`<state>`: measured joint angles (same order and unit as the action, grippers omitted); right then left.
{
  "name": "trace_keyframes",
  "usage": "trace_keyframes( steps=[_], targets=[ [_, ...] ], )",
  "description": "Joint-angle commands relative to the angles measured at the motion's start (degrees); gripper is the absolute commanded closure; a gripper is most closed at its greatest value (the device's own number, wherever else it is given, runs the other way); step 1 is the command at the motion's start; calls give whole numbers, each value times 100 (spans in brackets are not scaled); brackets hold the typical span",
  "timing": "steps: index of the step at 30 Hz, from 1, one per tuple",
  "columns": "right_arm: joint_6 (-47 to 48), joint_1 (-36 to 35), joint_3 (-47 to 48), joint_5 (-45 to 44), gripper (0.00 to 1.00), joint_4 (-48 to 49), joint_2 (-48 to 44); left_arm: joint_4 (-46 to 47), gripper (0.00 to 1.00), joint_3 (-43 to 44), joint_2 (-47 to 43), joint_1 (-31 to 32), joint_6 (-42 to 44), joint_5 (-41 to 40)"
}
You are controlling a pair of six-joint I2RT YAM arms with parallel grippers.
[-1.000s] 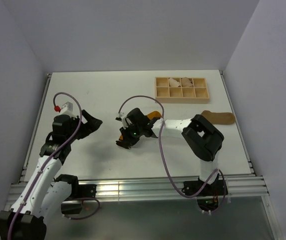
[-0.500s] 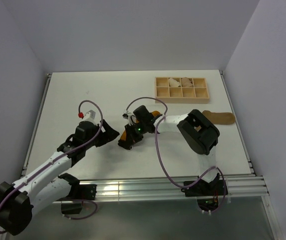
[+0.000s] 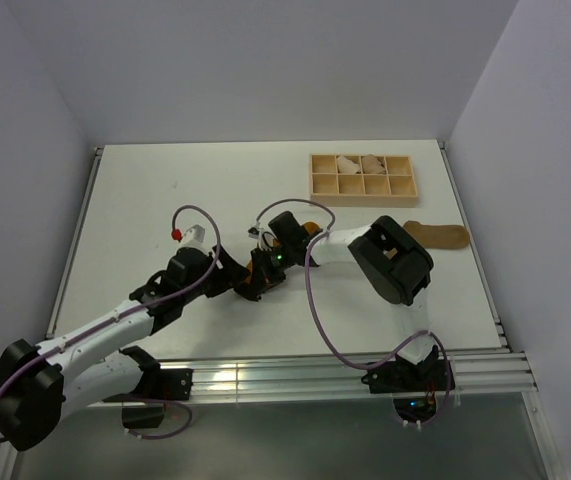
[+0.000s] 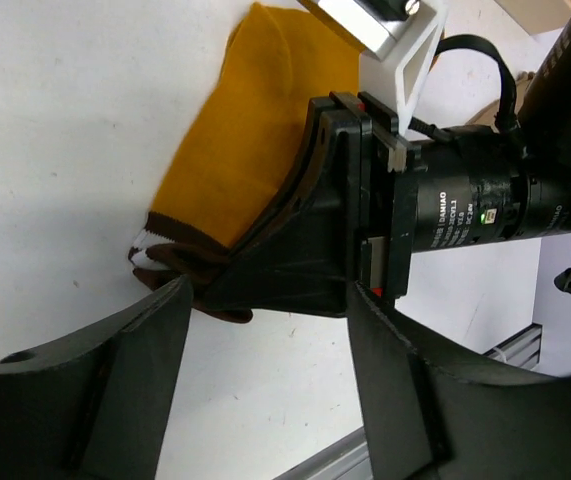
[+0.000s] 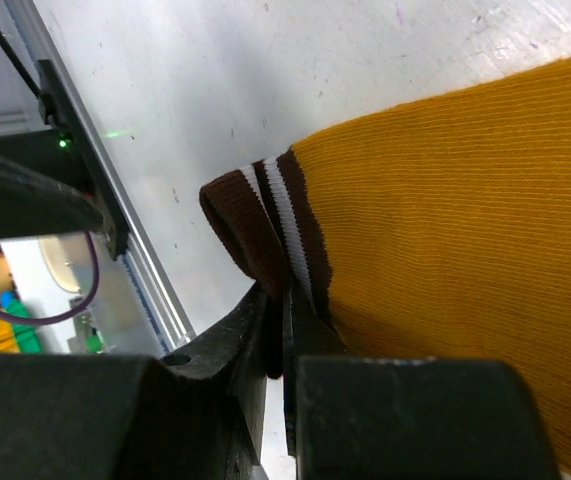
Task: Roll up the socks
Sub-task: Roll the sock at the center of the board.
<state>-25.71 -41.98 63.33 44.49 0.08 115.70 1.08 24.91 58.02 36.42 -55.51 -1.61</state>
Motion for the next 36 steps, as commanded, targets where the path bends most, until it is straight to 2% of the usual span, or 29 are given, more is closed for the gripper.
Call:
trace_keyframes(
  steps=[1, 5, 6, 11, 15, 28, 36],
  targets=[
    [-162, 58, -66, 25, 98, -25, 216, 129, 33, -73, -1, 145, -294, -340],
    [-197, 84, -49, 16, 98, 116, 234, -90, 42, -170, -89, 181, -671, -638],
    [-180, 84, -49, 7, 98, 133, 225, -421, 46, -153, -89, 172, -742, -822],
    [-188, 84, -67, 7, 98, 151, 242, -723, 47, -144, 77, 181, -971, -982],
    [-215, 84, -58, 7, 98, 142, 260, -636, 47, -153, 350, 181, -1032, -859],
    [-232, 84, -102, 33, 98, 221, 243, 58, 65, -320, 825, 172, -1226, -797],
    [-250, 84, -93, 60, 98, 238, 260, 436, 70, -337, 965, 172, -1164, -850]
  ],
)
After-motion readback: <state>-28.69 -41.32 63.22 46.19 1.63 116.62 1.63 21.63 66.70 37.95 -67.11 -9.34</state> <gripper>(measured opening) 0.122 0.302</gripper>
